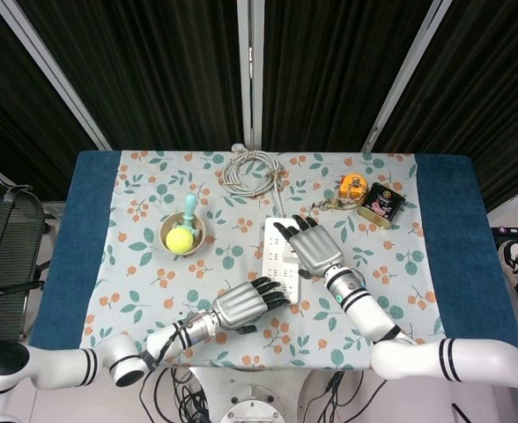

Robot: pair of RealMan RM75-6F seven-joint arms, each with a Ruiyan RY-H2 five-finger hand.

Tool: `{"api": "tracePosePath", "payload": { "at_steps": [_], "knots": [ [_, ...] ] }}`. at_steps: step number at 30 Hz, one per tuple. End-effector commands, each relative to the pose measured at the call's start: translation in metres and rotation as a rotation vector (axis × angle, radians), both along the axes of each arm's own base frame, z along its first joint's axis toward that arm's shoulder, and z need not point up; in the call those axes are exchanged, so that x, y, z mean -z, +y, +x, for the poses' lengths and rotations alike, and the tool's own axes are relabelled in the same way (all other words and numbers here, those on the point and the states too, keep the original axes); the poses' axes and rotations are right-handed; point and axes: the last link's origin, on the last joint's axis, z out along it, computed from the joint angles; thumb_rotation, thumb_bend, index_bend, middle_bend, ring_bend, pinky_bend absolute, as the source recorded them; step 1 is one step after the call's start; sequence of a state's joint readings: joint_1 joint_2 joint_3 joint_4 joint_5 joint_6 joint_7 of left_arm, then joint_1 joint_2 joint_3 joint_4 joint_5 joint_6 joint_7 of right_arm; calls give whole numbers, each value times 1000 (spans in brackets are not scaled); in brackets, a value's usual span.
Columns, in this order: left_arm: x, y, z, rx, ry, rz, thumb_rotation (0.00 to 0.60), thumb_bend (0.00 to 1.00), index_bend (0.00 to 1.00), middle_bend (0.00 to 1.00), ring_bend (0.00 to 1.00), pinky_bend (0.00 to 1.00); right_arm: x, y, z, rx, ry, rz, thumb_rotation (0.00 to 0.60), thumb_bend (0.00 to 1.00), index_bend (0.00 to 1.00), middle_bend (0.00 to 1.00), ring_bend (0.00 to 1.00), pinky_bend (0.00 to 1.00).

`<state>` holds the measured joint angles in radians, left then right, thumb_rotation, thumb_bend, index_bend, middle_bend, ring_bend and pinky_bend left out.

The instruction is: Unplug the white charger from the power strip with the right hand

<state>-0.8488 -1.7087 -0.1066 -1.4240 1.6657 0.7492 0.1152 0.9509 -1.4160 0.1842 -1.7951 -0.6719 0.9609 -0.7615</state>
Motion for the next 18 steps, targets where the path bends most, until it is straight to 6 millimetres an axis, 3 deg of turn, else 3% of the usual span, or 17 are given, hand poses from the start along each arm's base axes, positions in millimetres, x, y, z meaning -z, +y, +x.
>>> {"api": "tracePosePath", "payload": {
  "at_steps": [1, 18],
  "knots": [
    [6, 4, 4, -33, -21, -10, 600, 261, 100, 134, 58, 134, 11, -3, 5, 5, 41, -13, 600, 81, 71, 236, 47, 156],
    [31, 2, -10, -49, -14, 17, 600, 251, 100, 121, 57, 119, 35, -10, -14, -8, 83, 4, 600, 95, 173, 279, 89, 157]
  ]
}}
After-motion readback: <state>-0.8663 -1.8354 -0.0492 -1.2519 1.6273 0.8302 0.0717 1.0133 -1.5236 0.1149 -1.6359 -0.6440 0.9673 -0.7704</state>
